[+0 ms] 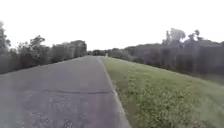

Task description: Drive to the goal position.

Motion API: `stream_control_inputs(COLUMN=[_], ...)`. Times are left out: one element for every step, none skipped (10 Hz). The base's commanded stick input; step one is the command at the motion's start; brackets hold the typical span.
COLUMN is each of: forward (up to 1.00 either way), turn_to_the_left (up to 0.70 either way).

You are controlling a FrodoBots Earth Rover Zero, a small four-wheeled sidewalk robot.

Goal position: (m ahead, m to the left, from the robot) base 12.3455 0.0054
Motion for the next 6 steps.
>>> stream_control_inputs(forward=[1.0,1.0,1.0,1.0,1.0,1.0], turn_to_the_left=[0.14,0.14,0.14,0.14,0.14,0.14])
